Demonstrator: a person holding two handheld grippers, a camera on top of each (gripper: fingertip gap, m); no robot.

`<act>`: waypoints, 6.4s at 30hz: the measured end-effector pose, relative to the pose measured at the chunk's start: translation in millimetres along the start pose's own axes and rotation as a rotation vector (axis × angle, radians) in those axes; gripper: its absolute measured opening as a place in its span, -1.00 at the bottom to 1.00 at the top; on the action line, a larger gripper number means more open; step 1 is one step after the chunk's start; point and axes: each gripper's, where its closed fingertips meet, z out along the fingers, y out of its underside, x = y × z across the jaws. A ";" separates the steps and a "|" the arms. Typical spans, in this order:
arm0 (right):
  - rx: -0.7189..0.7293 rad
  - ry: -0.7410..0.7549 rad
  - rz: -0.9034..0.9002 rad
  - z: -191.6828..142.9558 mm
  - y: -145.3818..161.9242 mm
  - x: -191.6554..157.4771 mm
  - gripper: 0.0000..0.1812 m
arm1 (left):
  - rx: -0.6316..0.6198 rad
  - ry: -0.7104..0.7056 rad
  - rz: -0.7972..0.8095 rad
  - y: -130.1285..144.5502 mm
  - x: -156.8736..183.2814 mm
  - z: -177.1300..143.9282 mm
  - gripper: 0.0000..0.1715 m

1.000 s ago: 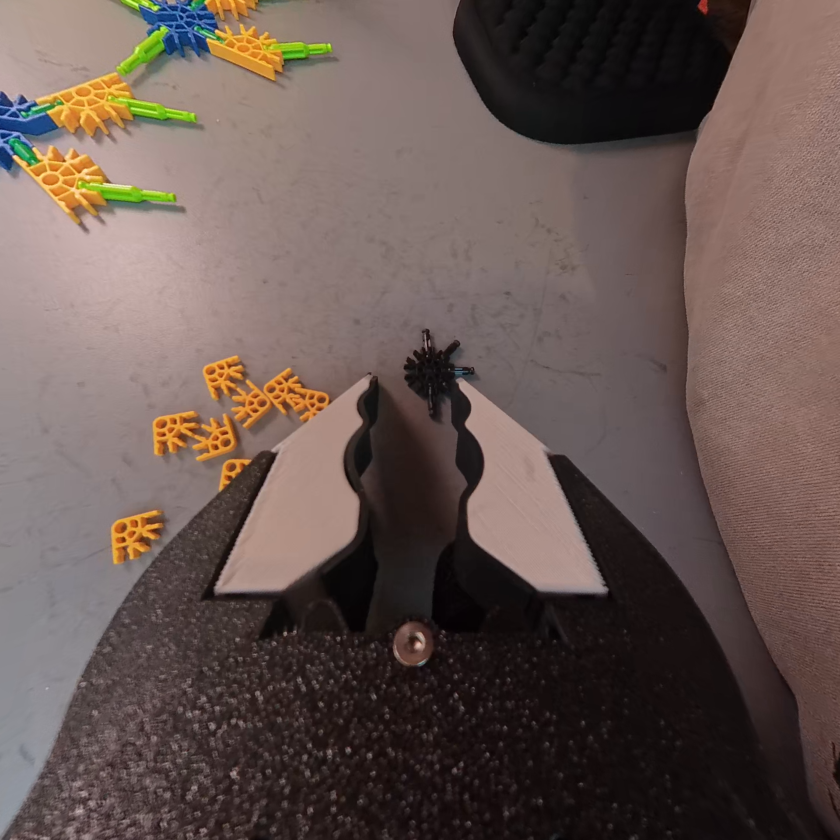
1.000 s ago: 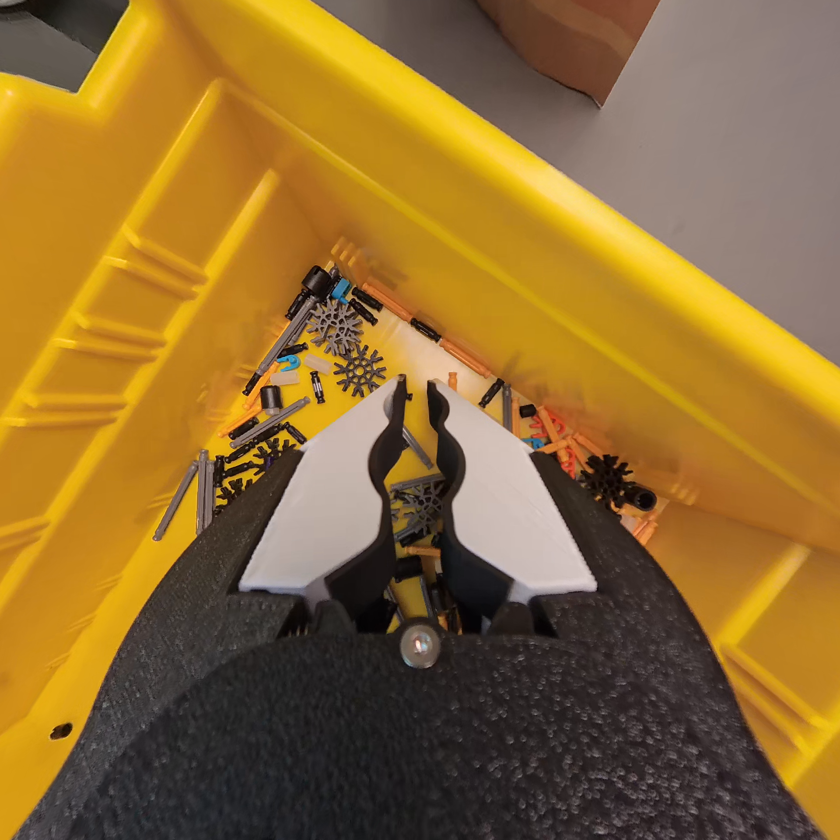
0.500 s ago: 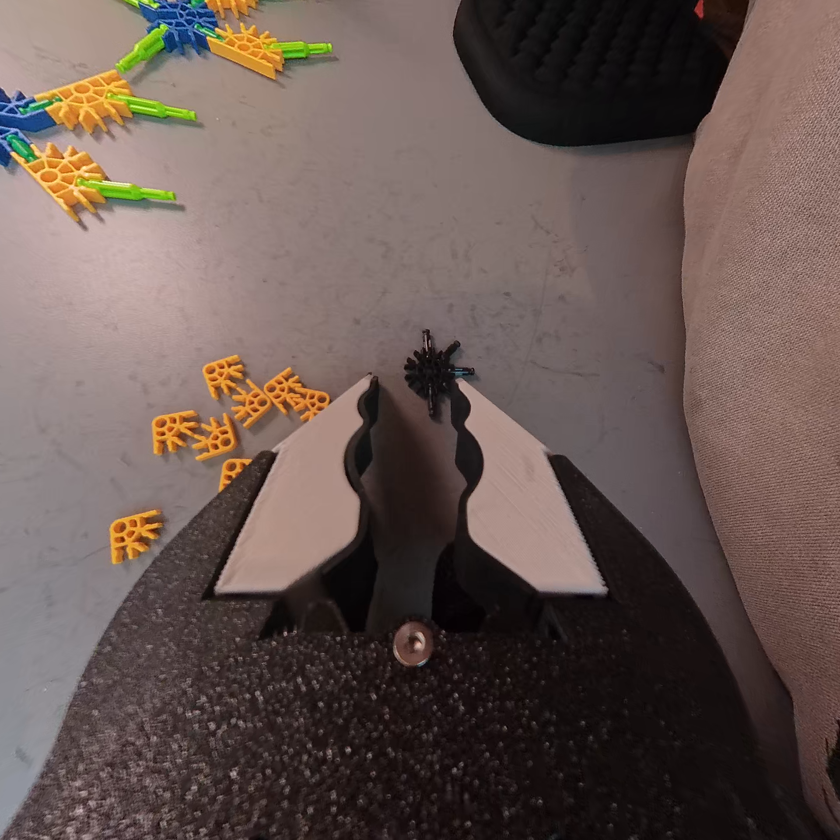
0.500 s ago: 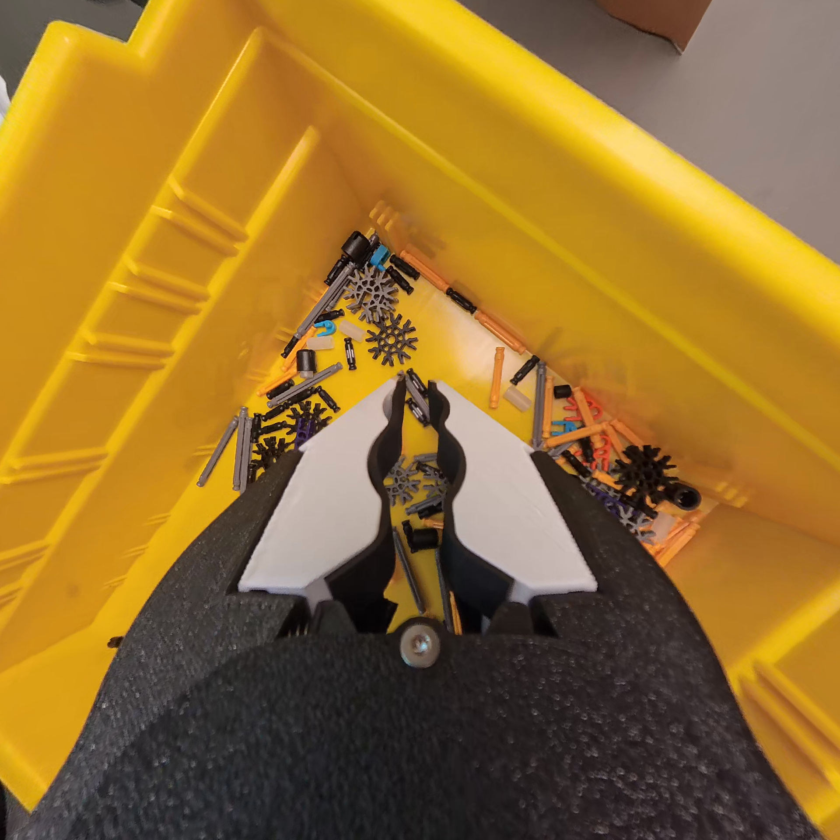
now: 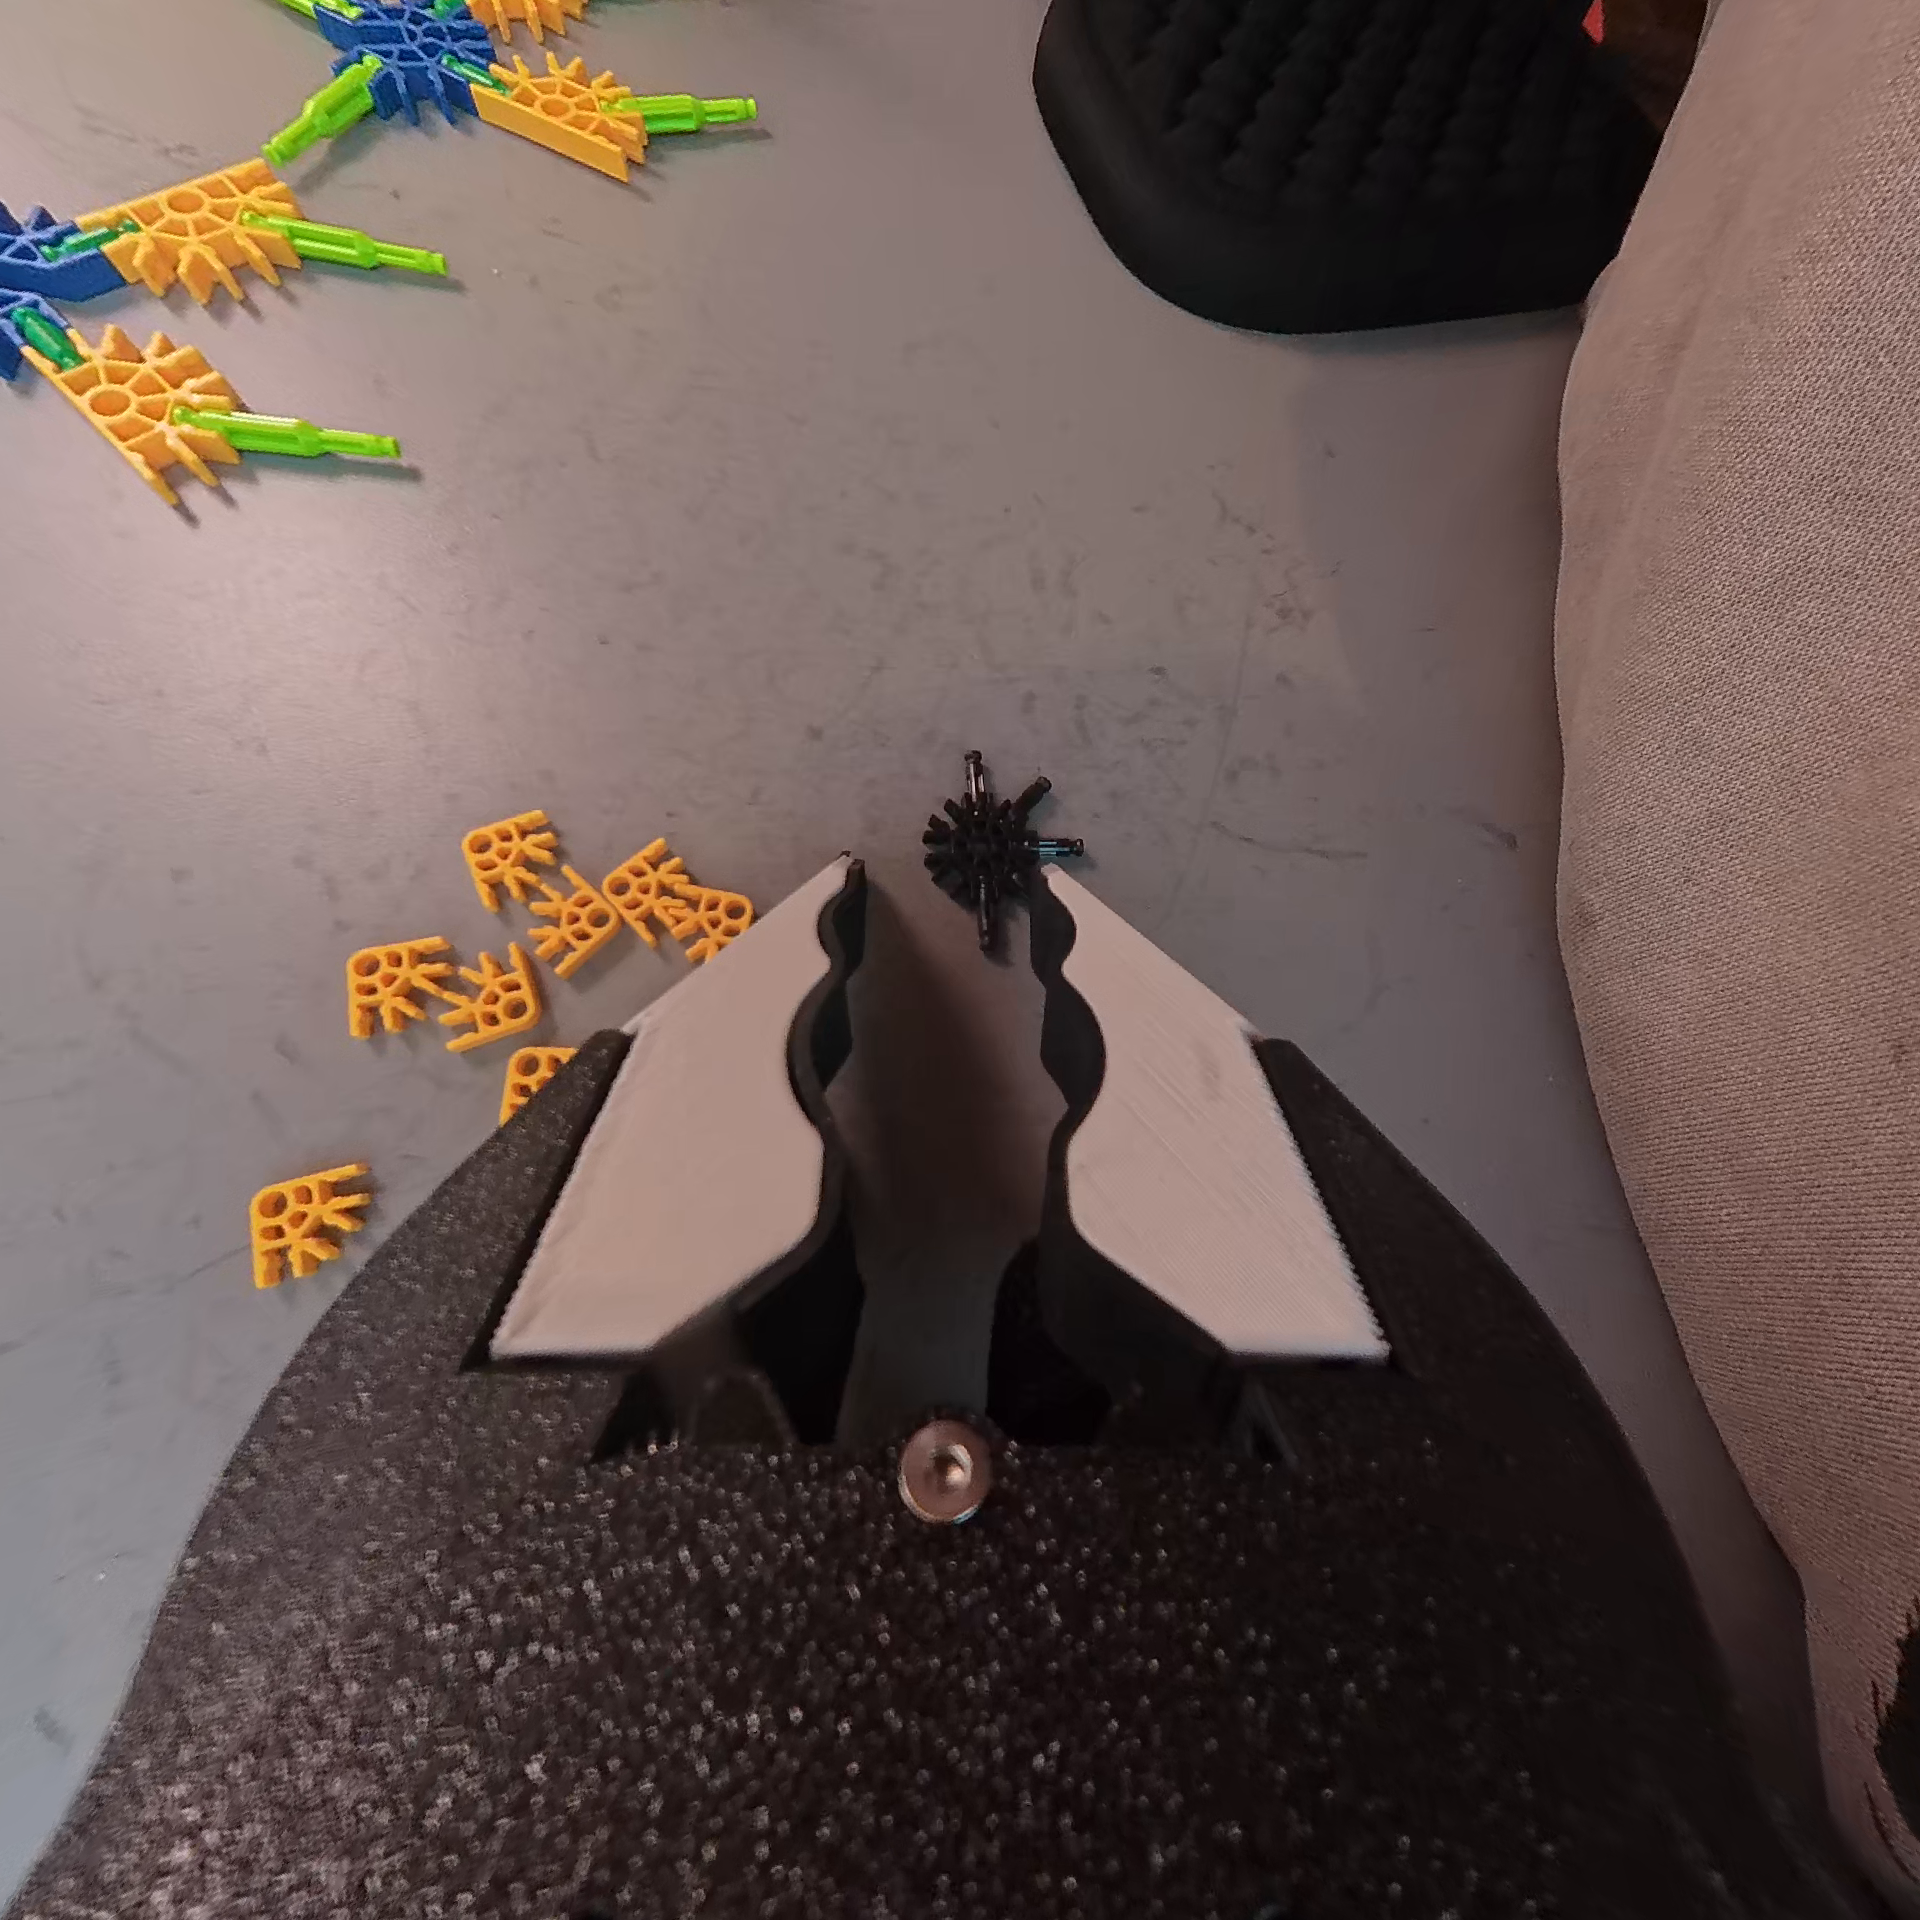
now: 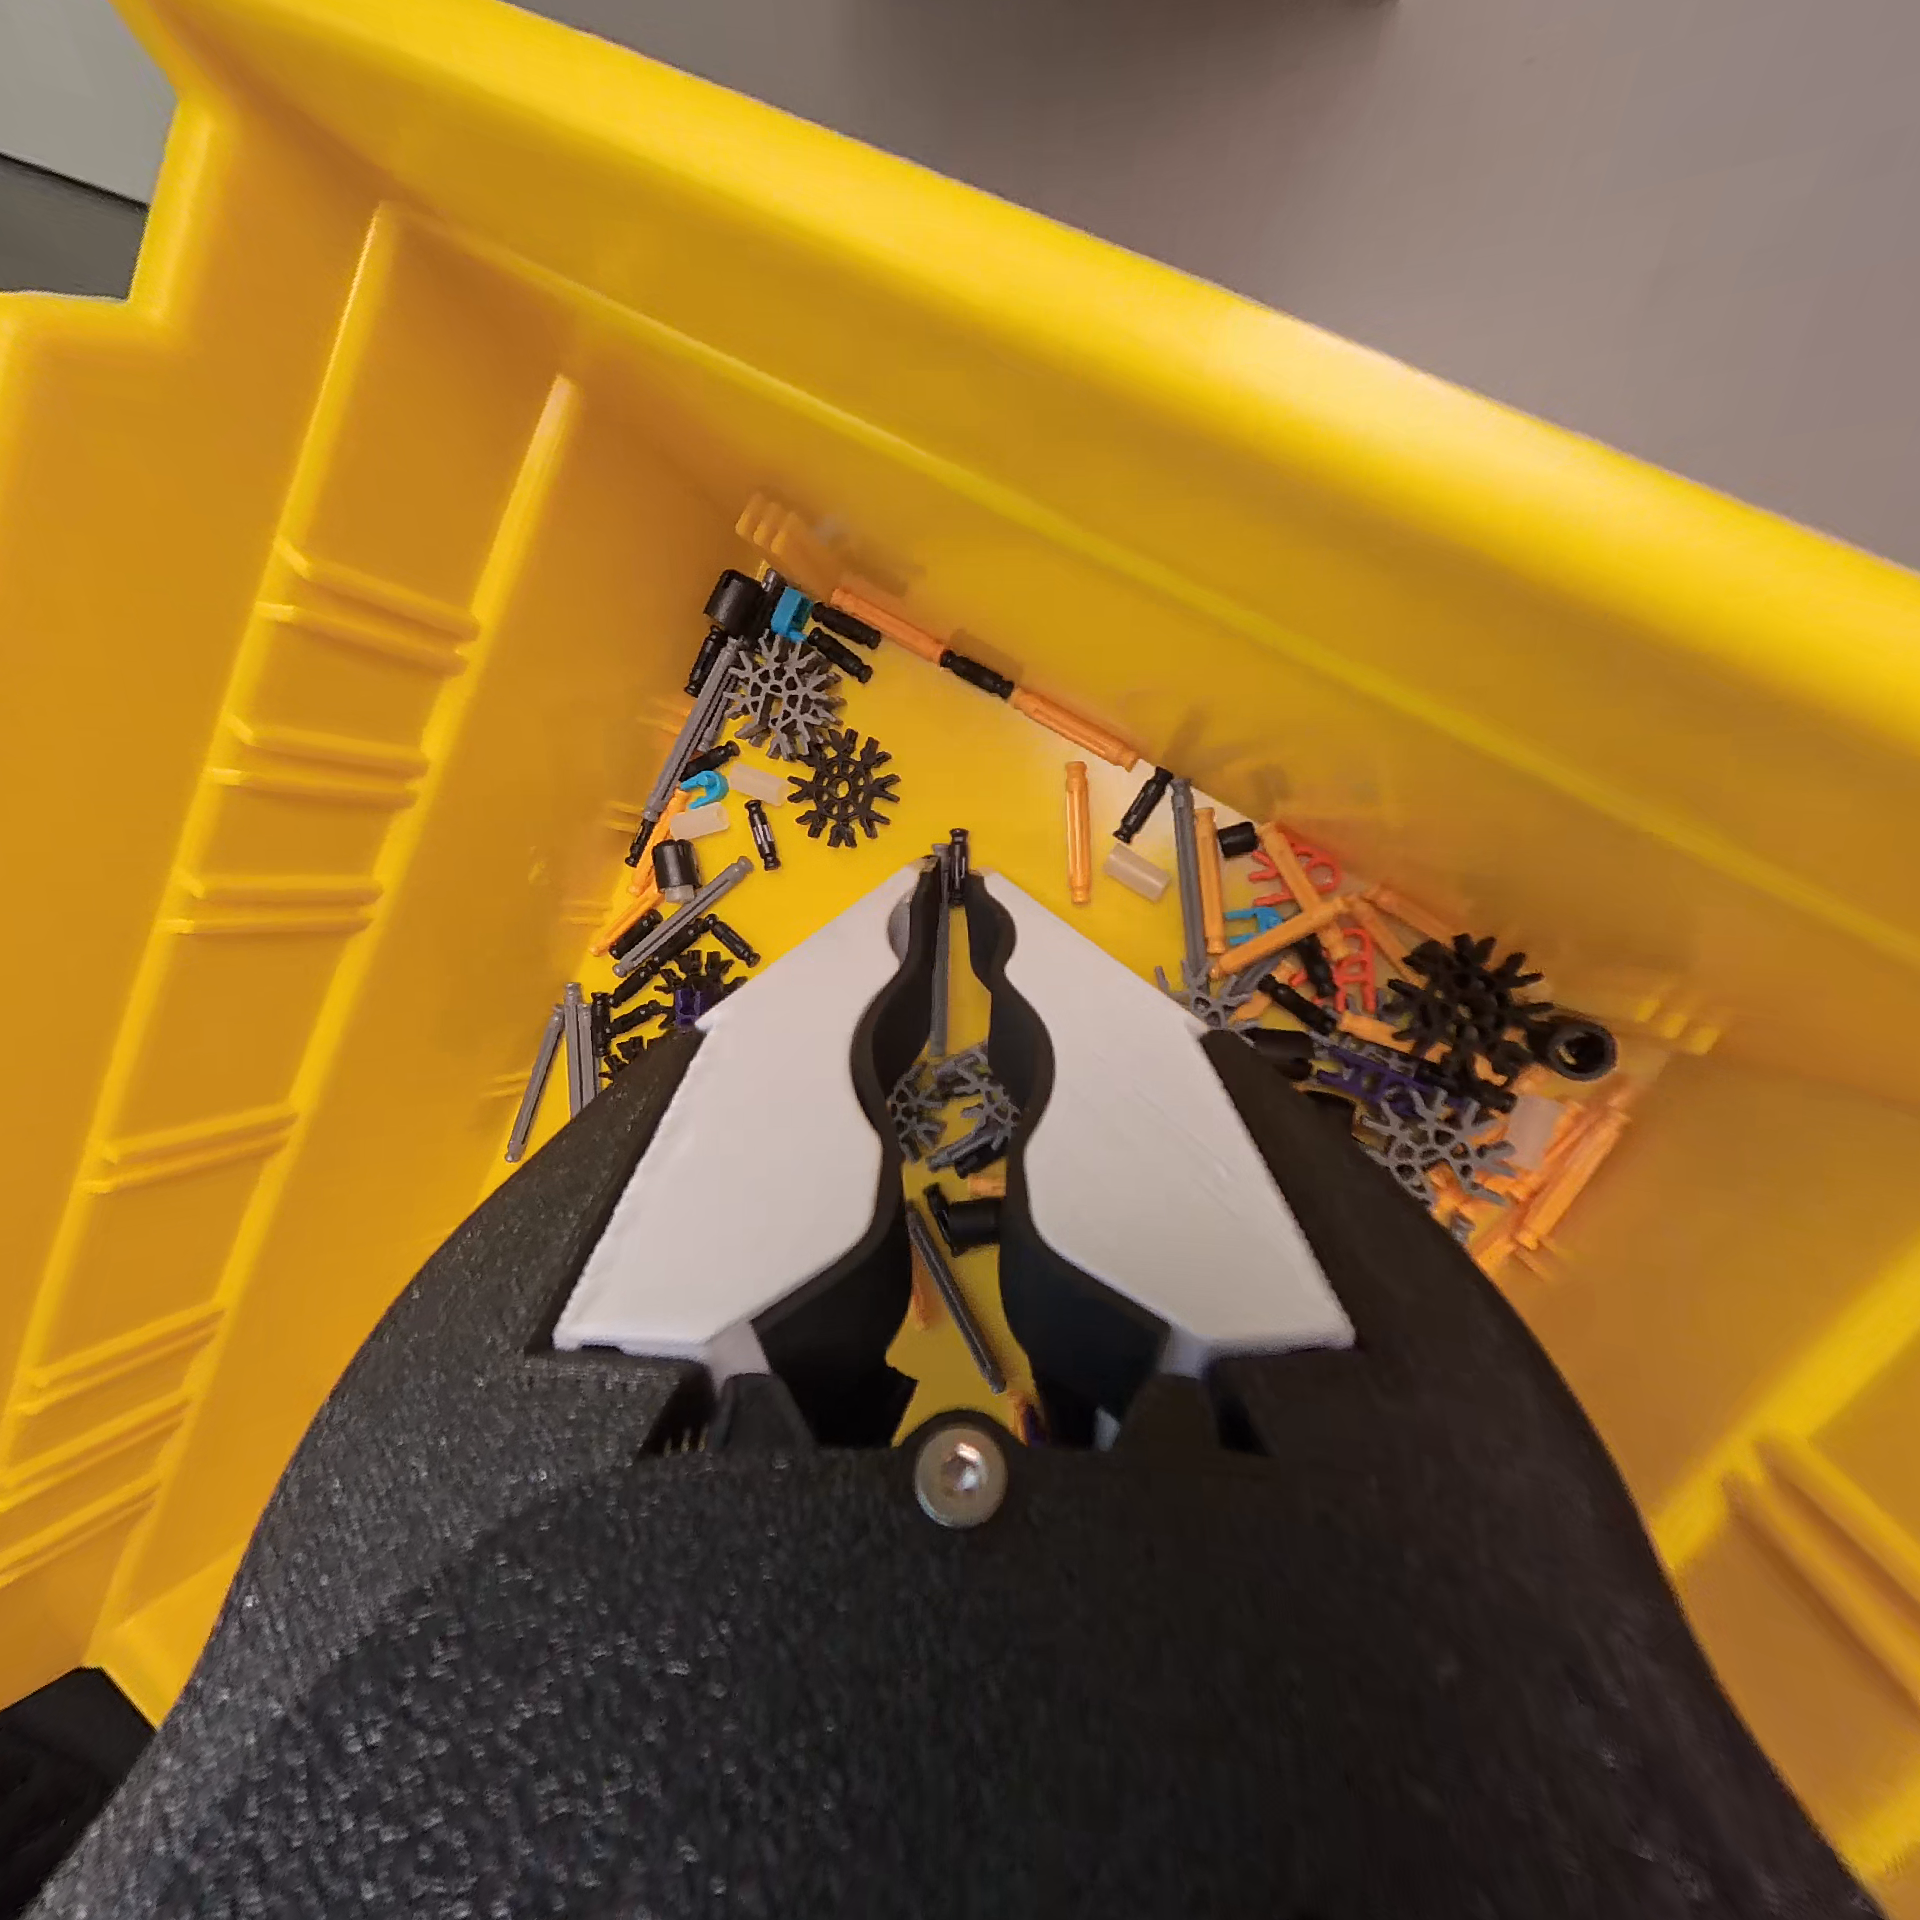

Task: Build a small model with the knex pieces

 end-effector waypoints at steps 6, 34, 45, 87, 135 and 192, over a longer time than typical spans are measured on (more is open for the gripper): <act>-0.010 0.022 -0.011 -0.5 -0.1 2.3 -0.98 | 0.000 0.003 -0.003 -0.1 -0.1 0.0 -0.63; 0.282 0.189 -0.456 -73.0 -29.4 -76.9 -1.00 | -0.010 0.028 0.047 3.6 5.2 -2.9 -0.65; 0.166 -0.393 -1.135 -51.3 156.1 -416.1 -1.00 | -0.059 0.182 0.201 3.7 16.5 -0.9 -0.78; -0.217 -0.555 -1.369 32.0 217.4 -442.9 -1.00 | -0.055 0.278 0.285 3.6 24.2 1.9 -0.78; 0.164 -0.270 -0.885 -40.8 121.0 -393.2 -0.91 | -0.047 0.249 0.310 4.2 15.5 -2.0 -0.80; 0.013 0.227 -0.421 -8.5 26.6 -19.7 -0.88 | -0.016 -0.004 0.023 -0.4 -11.1 -0.9 -0.72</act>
